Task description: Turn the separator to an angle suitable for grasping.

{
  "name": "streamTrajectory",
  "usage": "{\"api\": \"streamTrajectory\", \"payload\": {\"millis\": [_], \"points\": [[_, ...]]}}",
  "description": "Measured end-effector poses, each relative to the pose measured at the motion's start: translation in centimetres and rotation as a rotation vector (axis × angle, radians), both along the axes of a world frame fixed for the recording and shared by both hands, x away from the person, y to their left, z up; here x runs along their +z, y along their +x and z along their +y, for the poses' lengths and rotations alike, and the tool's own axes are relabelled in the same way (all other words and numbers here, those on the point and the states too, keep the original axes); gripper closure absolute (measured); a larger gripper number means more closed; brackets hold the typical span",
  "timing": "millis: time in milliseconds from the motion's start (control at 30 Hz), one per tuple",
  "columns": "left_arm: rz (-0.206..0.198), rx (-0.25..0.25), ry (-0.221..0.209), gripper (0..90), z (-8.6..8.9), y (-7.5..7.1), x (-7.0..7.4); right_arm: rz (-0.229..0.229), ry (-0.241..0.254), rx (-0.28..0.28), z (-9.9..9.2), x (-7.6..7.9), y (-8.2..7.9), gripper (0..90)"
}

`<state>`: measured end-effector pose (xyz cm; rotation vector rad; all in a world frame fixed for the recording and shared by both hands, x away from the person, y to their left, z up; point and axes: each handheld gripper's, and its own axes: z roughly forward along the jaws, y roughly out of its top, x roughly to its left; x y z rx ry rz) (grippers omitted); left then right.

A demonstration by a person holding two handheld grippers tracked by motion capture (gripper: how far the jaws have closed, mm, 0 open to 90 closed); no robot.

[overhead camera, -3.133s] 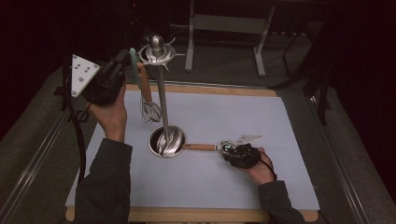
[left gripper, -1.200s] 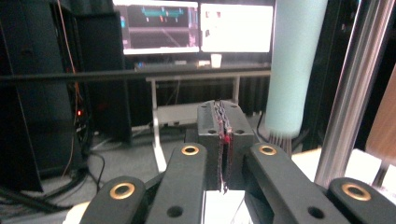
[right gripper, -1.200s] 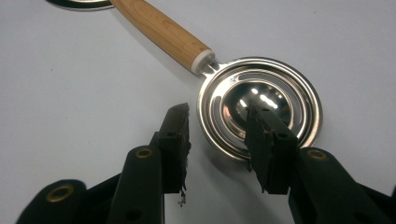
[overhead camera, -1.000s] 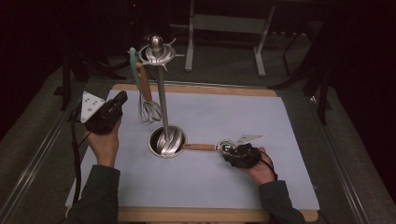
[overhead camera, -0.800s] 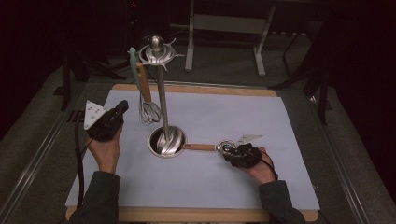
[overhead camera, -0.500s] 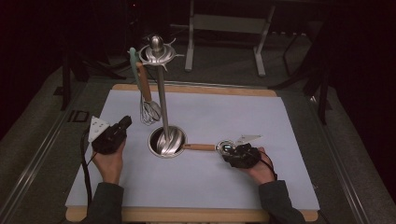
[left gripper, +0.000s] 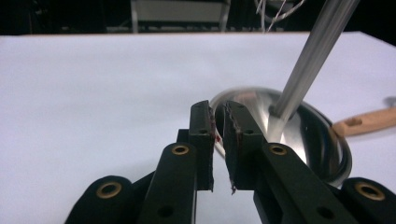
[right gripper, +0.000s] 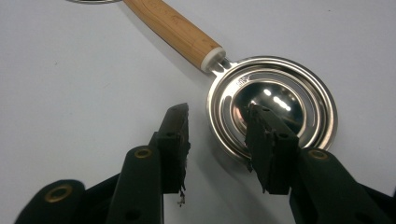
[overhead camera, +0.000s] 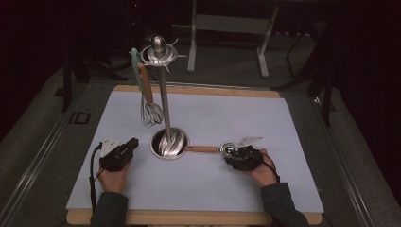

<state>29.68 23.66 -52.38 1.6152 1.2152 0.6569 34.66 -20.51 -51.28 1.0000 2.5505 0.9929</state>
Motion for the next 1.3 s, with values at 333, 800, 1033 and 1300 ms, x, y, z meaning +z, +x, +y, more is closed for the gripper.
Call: {"api": "streamTrajectory", "payload": {"millis": [333, 800, 1033, 1300], "points": [[0.084, -0.038, 0.025, 79.6, -0.1, 0.5, -1.4, -0.049, -0.068, 0.022, 0.8, 0.6, 0.5, 57.5], [0.087, -0.037, 0.053, 79.1, -0.5, 0.5, -1.5, -0.051, -0.133, 0.121, 3.2, 0.9, 3.2, 50.8], [0.084, -0.038, 0.058, 78.7, -0.6, 0.5, -1.5, -0.007, -0.172, 0.174, 5.9, 0.2, 4.6, 50.9], [0.085, -0.04, 0.057, 78.7, -0.6, 0.5, -1.5, 0.061, -0.21, 0.192, 6.7, 0.0, 5.3, 55.3]]}}
